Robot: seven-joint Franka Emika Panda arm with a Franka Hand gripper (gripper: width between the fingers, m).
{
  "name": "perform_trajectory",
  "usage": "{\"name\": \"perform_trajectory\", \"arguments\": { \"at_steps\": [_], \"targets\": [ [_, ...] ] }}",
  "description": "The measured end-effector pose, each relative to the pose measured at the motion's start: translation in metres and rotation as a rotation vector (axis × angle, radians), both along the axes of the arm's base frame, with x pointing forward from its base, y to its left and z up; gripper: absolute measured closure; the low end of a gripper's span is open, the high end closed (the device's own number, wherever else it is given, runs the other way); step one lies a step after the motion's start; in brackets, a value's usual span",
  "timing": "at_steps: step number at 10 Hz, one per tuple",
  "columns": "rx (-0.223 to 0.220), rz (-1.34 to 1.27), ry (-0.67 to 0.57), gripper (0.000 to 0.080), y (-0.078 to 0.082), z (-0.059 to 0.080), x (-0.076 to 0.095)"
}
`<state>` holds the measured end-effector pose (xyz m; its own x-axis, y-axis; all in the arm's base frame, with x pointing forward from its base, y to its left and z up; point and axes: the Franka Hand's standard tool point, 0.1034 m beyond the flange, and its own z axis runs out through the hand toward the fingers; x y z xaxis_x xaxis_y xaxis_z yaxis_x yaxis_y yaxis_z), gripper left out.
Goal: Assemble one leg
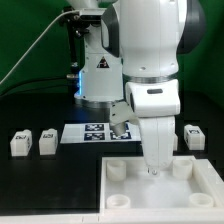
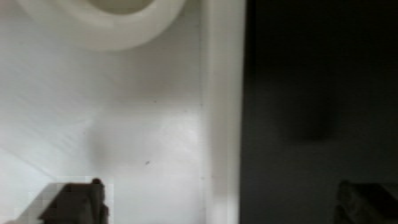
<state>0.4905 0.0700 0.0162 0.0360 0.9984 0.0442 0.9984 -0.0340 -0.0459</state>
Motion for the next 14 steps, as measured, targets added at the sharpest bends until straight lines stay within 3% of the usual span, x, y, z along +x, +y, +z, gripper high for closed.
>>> {"name": "perform_trajectory", "arguments": {
  "at_steps": [3,6,10,14],
  "targets": [
    [-0.015,-0.248,-0.031,0.0151,0.025,0.034,-0.005],
    [-0.015,-0.589,-0.028,0.0151,0.055,0.046,-0.014],
    [-0.008,-0.991,0.008,0.0151,0.062,0.043,-0.019],
    [-0.010,-1.475,0.061,0.0151,0.114,0.037,-0.051]
  ]
}}
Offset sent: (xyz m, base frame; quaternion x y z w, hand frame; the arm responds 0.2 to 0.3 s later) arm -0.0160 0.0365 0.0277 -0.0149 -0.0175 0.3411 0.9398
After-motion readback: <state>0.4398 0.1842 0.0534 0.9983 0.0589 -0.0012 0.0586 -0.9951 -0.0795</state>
